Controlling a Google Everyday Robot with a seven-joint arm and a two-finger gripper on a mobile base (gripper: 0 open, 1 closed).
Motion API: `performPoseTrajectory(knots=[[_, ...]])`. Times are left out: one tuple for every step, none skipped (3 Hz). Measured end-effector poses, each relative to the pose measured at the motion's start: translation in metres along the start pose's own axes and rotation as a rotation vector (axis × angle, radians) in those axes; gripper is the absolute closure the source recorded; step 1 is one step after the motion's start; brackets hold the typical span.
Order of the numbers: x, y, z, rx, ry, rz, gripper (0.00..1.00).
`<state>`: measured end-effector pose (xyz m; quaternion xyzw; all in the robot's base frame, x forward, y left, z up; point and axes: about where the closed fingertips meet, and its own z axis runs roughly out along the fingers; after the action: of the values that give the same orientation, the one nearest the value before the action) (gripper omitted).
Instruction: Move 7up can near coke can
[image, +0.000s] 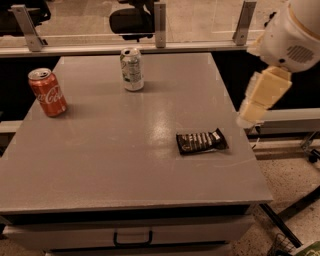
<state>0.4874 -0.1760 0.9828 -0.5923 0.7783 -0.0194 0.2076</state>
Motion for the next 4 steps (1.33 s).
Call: performPoseTrajectory(knots=[[-0.040, -0.032, 0.024, 0.006, -0.075, 0.026, 0.00], [-0.087, -0.074, 0.060, -0.019, -0.163, 0.064, 0.00], [-0.121, -0.109, 0.097, -0.041, -0.229, 0.115, 0.00], [-0.157, -0.130, 0.128, -0.045, -0.280, 0.147, 0.00]])
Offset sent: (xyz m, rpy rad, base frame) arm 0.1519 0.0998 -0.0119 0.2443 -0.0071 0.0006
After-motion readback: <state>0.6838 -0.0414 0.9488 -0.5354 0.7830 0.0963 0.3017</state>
